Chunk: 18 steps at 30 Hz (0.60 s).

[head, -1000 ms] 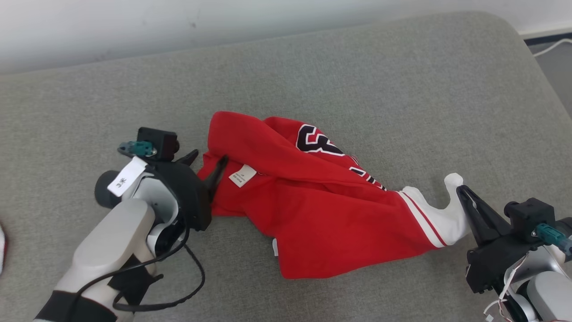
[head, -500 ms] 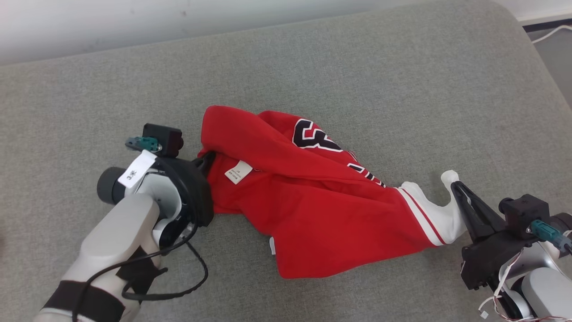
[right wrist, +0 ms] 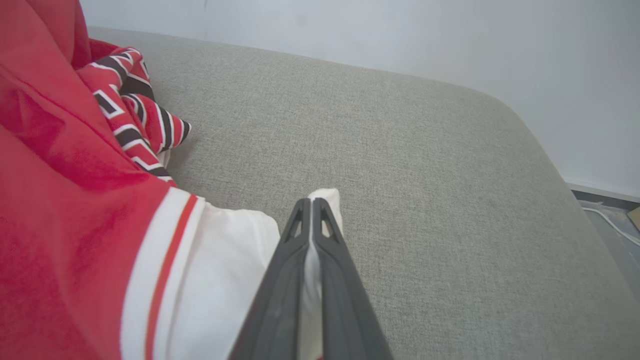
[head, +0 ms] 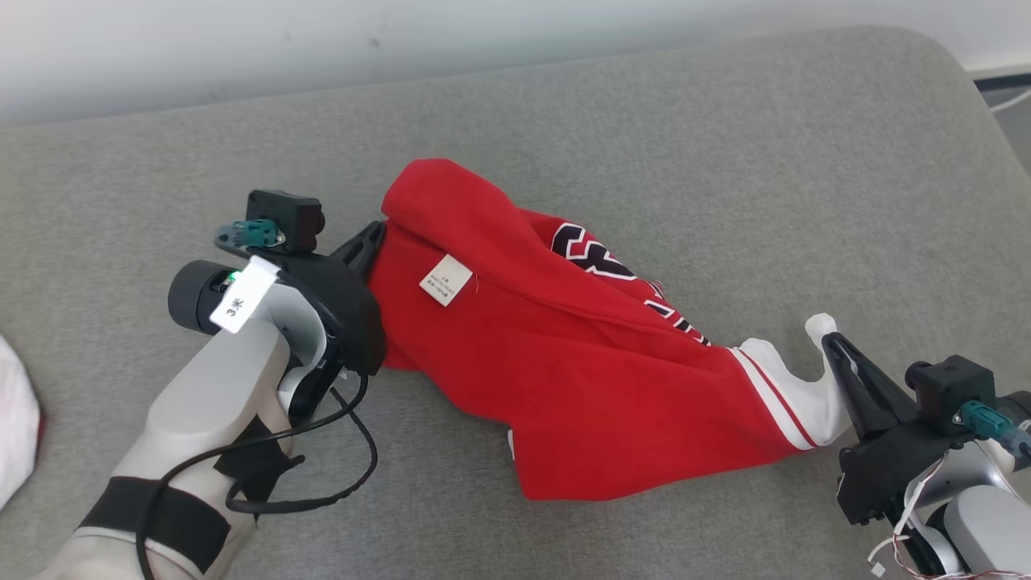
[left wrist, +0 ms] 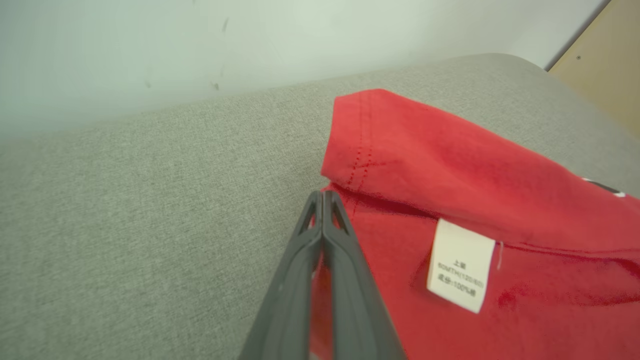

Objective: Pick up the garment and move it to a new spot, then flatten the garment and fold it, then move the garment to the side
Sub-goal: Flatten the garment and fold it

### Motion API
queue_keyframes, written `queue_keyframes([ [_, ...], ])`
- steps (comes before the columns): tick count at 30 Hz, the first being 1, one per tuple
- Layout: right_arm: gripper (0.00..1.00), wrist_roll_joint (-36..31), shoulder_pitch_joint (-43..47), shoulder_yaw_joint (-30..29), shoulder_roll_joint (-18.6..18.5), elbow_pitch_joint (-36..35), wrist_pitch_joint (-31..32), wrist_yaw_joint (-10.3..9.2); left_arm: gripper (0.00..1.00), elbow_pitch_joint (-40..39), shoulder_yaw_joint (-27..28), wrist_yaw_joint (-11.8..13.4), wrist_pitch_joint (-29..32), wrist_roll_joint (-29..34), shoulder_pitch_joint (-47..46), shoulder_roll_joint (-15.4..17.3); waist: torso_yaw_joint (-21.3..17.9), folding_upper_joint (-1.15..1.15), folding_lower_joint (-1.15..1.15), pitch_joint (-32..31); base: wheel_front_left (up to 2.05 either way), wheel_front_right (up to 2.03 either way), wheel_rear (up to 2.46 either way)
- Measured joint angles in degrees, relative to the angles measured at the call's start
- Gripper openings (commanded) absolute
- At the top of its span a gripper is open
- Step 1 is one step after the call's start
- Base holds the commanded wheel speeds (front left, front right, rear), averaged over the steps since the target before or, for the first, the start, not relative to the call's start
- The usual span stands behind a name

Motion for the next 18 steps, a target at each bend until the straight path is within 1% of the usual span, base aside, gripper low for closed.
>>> queue_keyframes([
  [4,0.00,0.00,-0.68,0.05,0.03,0.69,-0.73,0.53,0.00,0.51,1.31,0.00,-2.92,-0.55,-0.01,-0.22,1.32,0.00,0.00,-1.17,0.00,0.00,0.00],
  [8,0.00,-0.40,-4.43,0.53,0.15,1.40,-1.68,1.59,0.00,0.80,2.18,0.05,-5.94,-0.68,0.04,0.22,3.12,0.00,0.00,-2.53,0.00,0.00,0.00],
  [9,0.00,-0.76,-5.54,0.71,0.37,1.51,-1.75,1.81,0.00,0.84,2.36,0.18,-6.69,-0.67,0.11,0.38,3.64,0.00,0.00,-2.89,0.00,0.00,0.00],
  [11,0.00,-1.46,-7.79,1.43,1.07,1.81,-2.26,2.60,0.00,0.78,2.34,1.20,-8.32,-0.40,0.68,0.87,4.74,0.00,0.00,-3.69,0.00,0.00,0.00],
  [14,0.00,-1.97,-9.99,2.64,2.37,2.54,-2.99,3.57,0.00,0.21,1.74,2.42,-9.34,-0.03,4.05,0.79,6.44,0.00,0.00,-5.08,0.00,0.00,0.00],
  [16,0.00,-2.12,-10.16,3.43,3.00,3.55,-3.27,3.83,0.00,-0.36,0.89,2.65,-9.43,0.21,7.90,0.52,7.54,0.00,0.00,-6.13,0.00,0.00,0.00],
  [18,0.00,-2.13,-10.07,3.97,3.54,5.00,-3.57,4.23,0.00,-0.87,-0.07,3.76,-9.69,0.42,12.35,0.54,8.52,0.00,0.00,-7.31,0.00,0.00,0.00],
])
